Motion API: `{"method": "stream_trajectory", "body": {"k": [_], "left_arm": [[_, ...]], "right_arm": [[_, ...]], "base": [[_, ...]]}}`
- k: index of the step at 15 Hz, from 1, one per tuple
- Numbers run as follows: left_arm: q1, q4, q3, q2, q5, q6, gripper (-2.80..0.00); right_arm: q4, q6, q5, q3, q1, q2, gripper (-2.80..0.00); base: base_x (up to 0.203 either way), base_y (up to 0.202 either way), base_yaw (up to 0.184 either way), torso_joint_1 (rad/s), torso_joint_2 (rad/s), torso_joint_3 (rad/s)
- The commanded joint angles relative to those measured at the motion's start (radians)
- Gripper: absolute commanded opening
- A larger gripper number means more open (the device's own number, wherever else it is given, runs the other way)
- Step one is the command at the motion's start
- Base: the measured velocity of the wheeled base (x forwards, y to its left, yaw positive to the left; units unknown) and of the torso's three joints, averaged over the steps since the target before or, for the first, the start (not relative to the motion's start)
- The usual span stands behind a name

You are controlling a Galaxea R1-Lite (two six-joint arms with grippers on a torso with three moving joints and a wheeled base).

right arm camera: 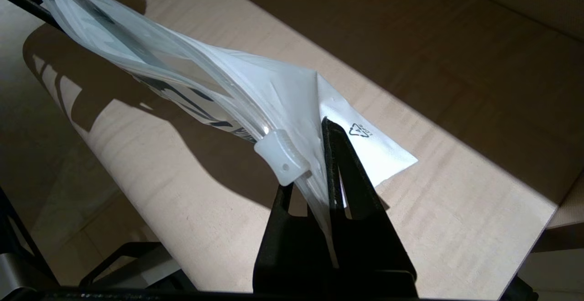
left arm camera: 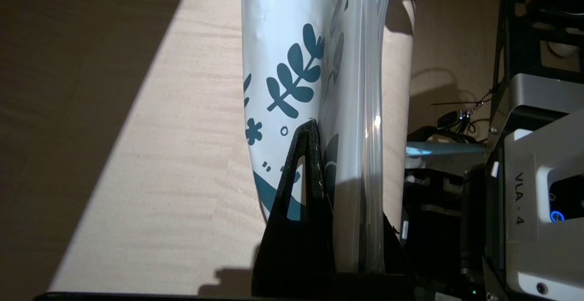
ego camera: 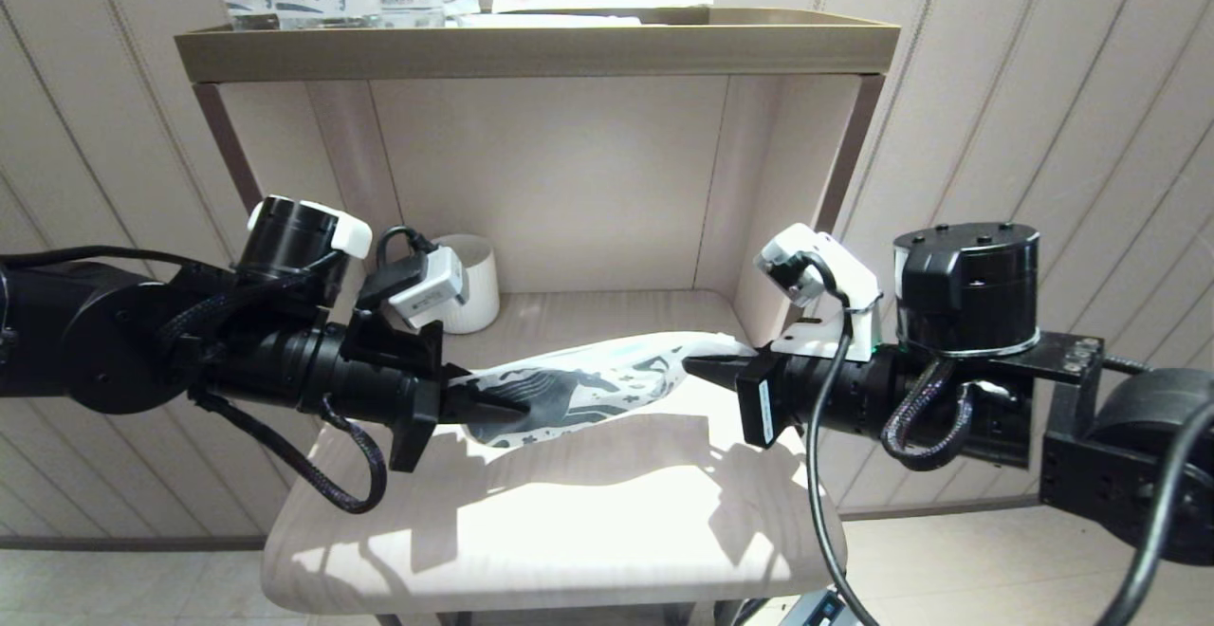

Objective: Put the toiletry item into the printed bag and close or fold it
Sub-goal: Hand it to the other hand

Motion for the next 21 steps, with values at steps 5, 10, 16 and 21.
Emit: {"method": "stream_trajectory", "body": {"k": [5,10,16,21], "left_arm": [[-0.002,0.0,0.006,-0.004,-0.003,0.007,-2.8],[-0.002,0.0,0.008,-0.005,-0.003,0.007,-2.8],[-0.002,0.005,0.008,-0.007,-0.006,0.006,-2.8],[-0.002,0.142,-0.063,-0.012,-0.045,-0.001,-2.8]], "right_arm": [[-0.001,-0.017,0.017,0.01,0.0,-0.001,0.0],[-0.004,-0.029,0.019,0.007,-0.01,0.004,0.0],[0.006,-0.034,0.126,0.03,-0.02,-0.021,0.0],[0.226,-0.207,0.308,-0.025,-0.137,-0.06,0.0]], "base": [[0.0,0.0,0.0,0.0,0.0,0.0],[0.0,0.0,0.0,0.0,0.0,0.0],[0.0,0.0,0.0,0.0,0.0,0.0],[0.0,0.0,0.0,0.0,0.0,0.0]]}}
